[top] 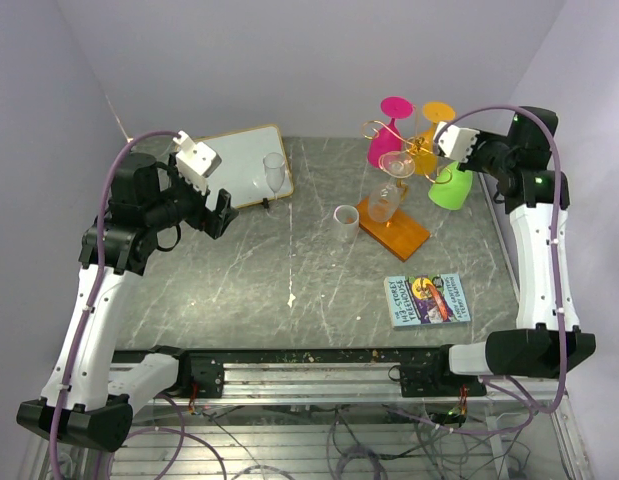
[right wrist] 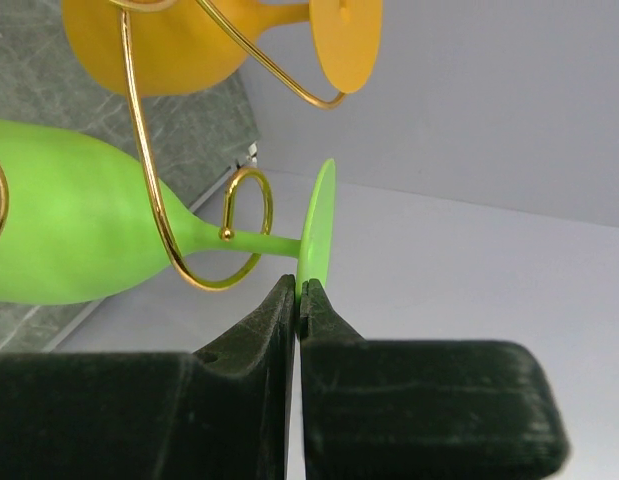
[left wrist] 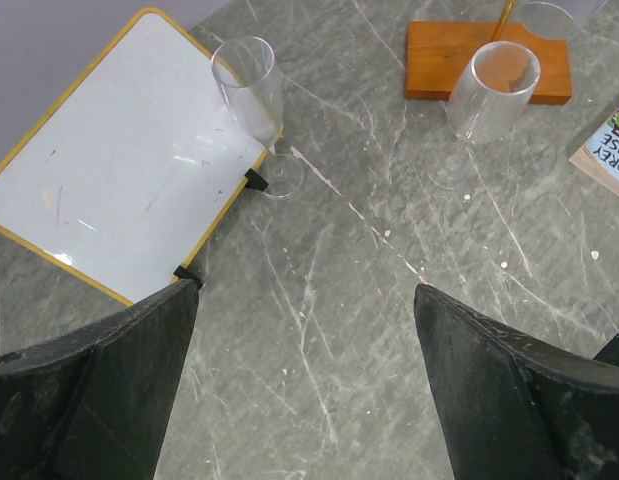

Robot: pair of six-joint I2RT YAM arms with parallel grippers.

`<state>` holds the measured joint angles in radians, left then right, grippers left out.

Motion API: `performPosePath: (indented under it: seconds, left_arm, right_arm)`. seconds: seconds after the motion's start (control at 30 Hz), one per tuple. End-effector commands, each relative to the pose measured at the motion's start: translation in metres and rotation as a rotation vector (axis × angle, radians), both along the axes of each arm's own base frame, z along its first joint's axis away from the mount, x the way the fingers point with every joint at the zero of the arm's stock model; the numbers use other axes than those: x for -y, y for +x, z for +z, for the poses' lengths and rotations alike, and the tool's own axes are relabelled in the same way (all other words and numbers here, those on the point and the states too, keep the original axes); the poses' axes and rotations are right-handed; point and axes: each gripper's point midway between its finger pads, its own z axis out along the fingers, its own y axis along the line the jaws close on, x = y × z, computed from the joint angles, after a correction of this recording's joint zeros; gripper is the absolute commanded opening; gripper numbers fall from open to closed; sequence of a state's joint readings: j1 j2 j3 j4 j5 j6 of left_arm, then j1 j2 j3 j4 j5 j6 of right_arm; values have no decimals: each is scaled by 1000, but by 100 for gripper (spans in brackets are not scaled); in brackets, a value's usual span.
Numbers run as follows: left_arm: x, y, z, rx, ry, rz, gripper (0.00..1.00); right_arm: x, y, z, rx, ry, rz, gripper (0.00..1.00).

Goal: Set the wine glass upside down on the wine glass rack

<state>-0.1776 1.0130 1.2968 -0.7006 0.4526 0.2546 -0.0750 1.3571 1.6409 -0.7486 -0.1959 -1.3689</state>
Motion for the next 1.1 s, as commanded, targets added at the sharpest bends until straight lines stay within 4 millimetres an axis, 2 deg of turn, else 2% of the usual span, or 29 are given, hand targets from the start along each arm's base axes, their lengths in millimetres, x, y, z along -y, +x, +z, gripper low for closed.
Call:
performPosePath:
  seconds: [0.0, 0.23, 0.6, 1.07]
  left_arm:
    - [-4, 2, 3, 30, 3, 13, 100]
    - [-1, 2, 1, 16, -5, 0, 100]
    - [-2, 3, 0, 17, -10, 2, 100]
    - [-4, 0, 3, 30, -2, 1, 100]
  right_arm:
    - [-11, 11, -4, 15, 9, 39, 0]
    - [-19, 15, -8, 13, -2, 65, 0]
    - [-24, 6, -14, -22, 7, 87, 0]
    - [-28, 1, -25, -50, 25, 99, 9]
